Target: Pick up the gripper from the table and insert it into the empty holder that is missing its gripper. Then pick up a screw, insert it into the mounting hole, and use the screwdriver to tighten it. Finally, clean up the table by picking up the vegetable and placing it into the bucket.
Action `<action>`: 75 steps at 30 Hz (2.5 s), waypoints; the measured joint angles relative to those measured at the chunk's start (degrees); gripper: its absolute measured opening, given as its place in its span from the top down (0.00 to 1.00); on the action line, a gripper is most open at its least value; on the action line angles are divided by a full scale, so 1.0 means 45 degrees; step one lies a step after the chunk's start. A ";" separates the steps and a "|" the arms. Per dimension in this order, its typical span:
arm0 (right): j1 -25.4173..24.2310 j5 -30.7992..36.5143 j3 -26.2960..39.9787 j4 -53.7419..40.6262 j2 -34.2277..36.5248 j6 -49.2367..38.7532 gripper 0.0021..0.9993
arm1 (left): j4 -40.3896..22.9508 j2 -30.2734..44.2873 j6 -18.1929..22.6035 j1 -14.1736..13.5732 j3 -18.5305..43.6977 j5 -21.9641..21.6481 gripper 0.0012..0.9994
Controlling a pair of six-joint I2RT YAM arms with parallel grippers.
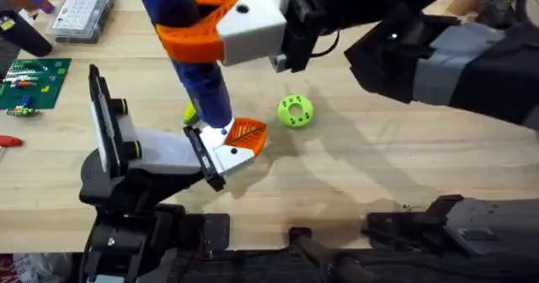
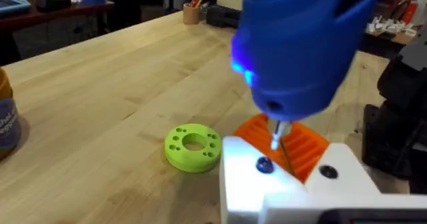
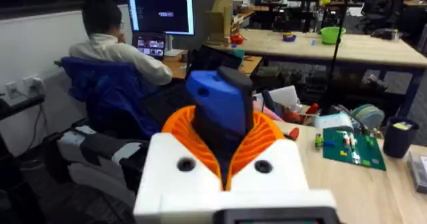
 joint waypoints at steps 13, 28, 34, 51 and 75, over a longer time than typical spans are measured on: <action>0.0039 -0.0023 0.0000 -0.0012 0.0347 -0.0040 0.98 | 0.0000 0.0000 0.0000 0.0000 0.0000 -0.0002 0.98; 0.0049 0.0016 0.0000 0.0042 0.0533 -0.0040 0.98 | 0.0000 0.0000 -0.0003 0.0000 0.0000 -0.0005 0.98; 0.0049 0.0016 0.0000 0.0032 0.0538 -0.0040 0.98 | 0.0000 0.0000 -0.0005 0.0000 0.0000 -0.0005 0.98; 0.0049 -0.0023 0.0000 0.0008 0.0540 -0.0040 0.98 | 0.0000 0.0000 -0.0001 0.0000 0.0000 0.0000 0.98; -0.0635 -0.0883 0.5582 -0.6312 0.0527 -0.1339 0.99 | 0.0000 0.0000 0.0000 0.0000 0.0000 -0.0005 0.98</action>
